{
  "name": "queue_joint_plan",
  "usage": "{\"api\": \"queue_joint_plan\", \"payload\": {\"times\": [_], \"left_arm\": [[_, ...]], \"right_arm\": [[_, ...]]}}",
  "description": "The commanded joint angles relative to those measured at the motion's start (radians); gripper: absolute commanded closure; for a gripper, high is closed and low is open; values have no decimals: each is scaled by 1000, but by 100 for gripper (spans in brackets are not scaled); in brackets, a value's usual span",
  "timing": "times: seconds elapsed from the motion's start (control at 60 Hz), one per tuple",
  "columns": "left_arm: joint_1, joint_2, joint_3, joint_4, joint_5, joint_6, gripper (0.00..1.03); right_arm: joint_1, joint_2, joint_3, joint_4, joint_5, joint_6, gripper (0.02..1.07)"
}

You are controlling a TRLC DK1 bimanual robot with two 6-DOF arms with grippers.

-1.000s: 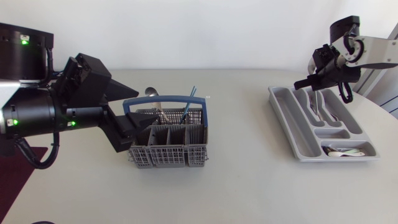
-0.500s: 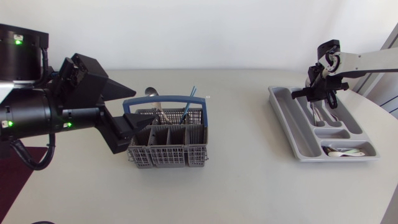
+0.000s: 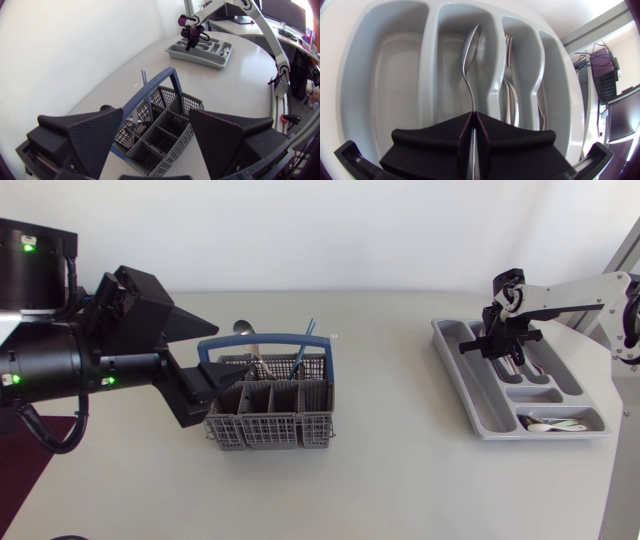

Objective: Sort the cutlery from the basket into the organizer compartments.

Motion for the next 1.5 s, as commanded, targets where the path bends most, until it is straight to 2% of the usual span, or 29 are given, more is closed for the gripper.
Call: {"api": "queue_joint_plan", "payload": {"times": [0.0,0.017,0.167,0.283,0.55,0.833,1.0,1.183,1.333,1.4,1.483], "left_arm": [[-10,-11,-18,-6,-5,19,13],[-10,-11,-17,-6,-7,19,13],[-15,-11,-15,-6,-10,17,13],[-18,-9,-13,-5,-10,16,13],[-22,-9,-17,3,-38,16,13],[-28,18,-70,89,-107,51,13],[-10,34,-113,143,-120,76,13],[13,29,-196,187,-145,139,14],[56,12,-273,213,-145,192,23],[81,3,-300,215,-145,214,30],[117,-5,-334,216,-137,244,44]], "right_arm": [[13,31,24,-16,1,37,81],[13,27,23,-16,-3,37,75],[18,-41,-31,4,-42,37,49],[26,-131,-92,29,-66,34,35],[33,-473,-309,104,-143,19,35],[142,-840,-625,207,-322,-52,34],[220,-960,-711,207,-368,-55,34],[371,-1004,-766,202,-407,-53,34],[484,-949,-763,213,-408,-37,35],[507,-914,-752,227,-421,-24,35],[518,-852,-729,259,-464,0,53]]}}
